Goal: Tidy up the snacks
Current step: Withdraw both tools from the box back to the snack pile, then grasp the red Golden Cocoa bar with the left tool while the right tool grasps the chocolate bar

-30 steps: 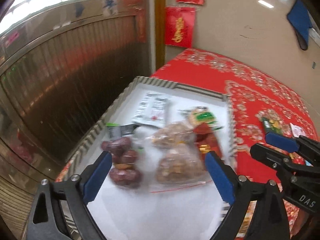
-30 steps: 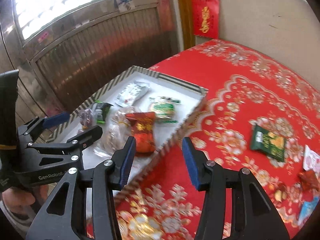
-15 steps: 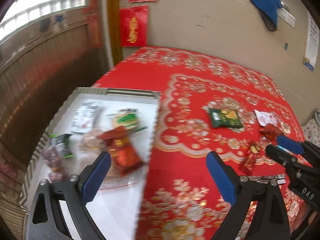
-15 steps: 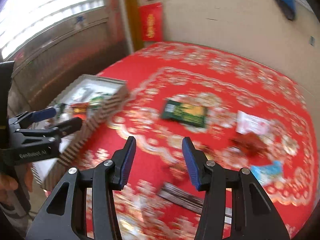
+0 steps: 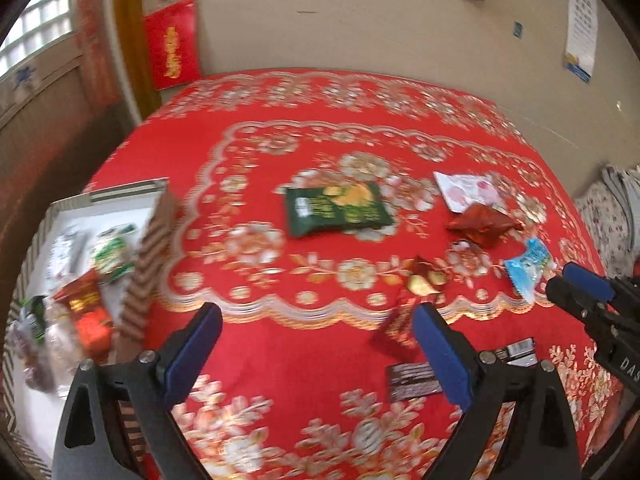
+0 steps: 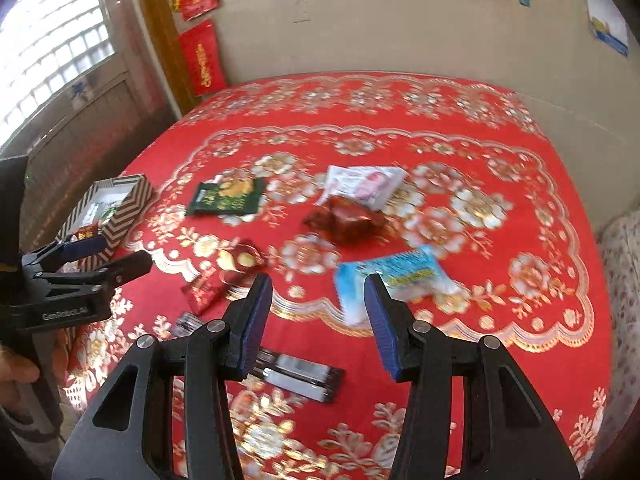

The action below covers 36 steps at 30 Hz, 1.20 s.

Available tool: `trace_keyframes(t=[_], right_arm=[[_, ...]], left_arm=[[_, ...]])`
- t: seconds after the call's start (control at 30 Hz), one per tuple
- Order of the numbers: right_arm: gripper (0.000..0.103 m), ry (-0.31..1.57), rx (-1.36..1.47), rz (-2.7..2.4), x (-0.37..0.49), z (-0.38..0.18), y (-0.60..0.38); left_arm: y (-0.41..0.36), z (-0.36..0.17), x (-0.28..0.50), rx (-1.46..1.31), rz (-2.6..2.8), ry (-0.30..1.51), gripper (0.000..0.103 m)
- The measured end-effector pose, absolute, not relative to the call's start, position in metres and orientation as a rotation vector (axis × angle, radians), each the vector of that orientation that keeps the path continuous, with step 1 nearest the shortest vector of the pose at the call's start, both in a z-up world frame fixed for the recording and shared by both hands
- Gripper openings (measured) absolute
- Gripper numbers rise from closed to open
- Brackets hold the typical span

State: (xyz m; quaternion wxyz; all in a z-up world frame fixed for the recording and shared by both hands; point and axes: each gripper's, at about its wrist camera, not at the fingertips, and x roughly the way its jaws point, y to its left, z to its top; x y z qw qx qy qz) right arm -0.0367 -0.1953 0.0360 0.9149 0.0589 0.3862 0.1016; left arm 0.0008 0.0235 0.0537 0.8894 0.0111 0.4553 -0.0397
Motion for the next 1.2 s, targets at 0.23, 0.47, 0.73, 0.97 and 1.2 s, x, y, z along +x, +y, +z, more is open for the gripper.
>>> trace_keyframes(t=[0.23,0.47,0.73,0.97,1.2], right_arm=[[0.048,0.815,0.135,0.205,-0.040,0.025,-0.210],[0.048,0.810,0.147,0.217,-0.044,0.024,-0.219],[0.048,0.819,0.103,0.246,-0.044,0.023,-0.212],[0.048,0.867,0.016,0.337,-0.039,0.018,-0.195],[0.048,0.911,-0.014,0.423,-0.023,0.004,-0.172]], left_arm=[[-0.013,0.038,0.014,0.082,-0.140,0.986,0.097],[-0.035,0.023,0.019,0.141,-0.207,1.033,0.097],[-0.038,0.013,0.026,0.147,-0.228,1.068,0.074],[-0.028,0.018,0.026,0.143,-0.213,1.040,0.032],[-0.002,0.019,0.024,0.099,-0.168,1.046,0.029]])
